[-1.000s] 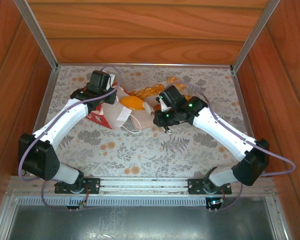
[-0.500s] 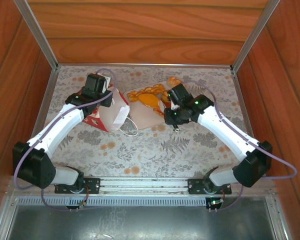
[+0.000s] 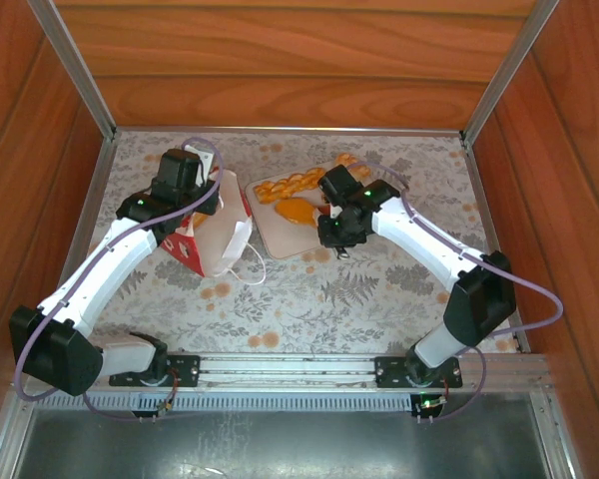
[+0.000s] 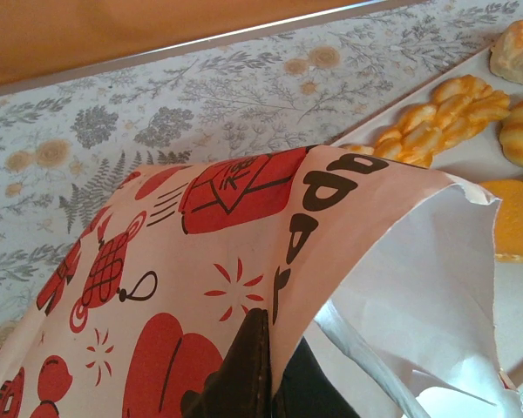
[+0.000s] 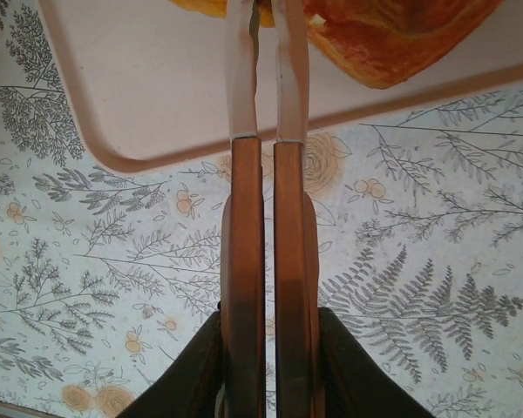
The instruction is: Take the fake bread out of the paper bag
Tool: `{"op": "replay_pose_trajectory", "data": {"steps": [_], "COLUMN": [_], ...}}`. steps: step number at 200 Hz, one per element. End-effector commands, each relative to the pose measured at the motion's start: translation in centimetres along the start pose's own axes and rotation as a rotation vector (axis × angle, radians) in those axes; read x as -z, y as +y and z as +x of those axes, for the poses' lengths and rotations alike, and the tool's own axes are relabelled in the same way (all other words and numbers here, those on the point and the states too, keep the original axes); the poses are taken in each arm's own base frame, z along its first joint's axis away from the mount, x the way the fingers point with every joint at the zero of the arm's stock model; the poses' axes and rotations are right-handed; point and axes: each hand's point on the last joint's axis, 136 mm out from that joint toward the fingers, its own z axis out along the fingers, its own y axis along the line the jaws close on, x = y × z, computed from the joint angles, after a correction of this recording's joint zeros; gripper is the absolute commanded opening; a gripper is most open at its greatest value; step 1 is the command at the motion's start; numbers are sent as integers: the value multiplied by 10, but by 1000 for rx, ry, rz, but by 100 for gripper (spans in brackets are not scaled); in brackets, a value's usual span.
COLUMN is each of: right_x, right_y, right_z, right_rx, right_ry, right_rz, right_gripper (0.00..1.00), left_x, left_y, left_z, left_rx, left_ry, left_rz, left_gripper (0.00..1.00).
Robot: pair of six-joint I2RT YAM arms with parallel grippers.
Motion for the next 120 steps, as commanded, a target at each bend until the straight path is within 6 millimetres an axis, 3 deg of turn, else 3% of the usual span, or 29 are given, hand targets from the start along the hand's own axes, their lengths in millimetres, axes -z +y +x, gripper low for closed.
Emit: {"op": "replay_pose_trajectory", "data": {"steps": [1, 51, 120], "right_x": [1, 2, 20], "right_y": [12, 30, 28], "right_z": [1, 21, 21], "right_rx": [-4, -19, -16], "right_ry": [26, 92, 58], "right_rz": [-65, -204, -227], "right_gripper": [14, 29, 39], "left_x": [2, 2, 0], "left_y": [0, -2, -10], "left_z": [2, -2, 2], "left_rx": [27, 27, 10], "left_ry": [1, -1, 11], "left_rz": [10, 20, 67], "left_gripper": [0, 0, 0]}}
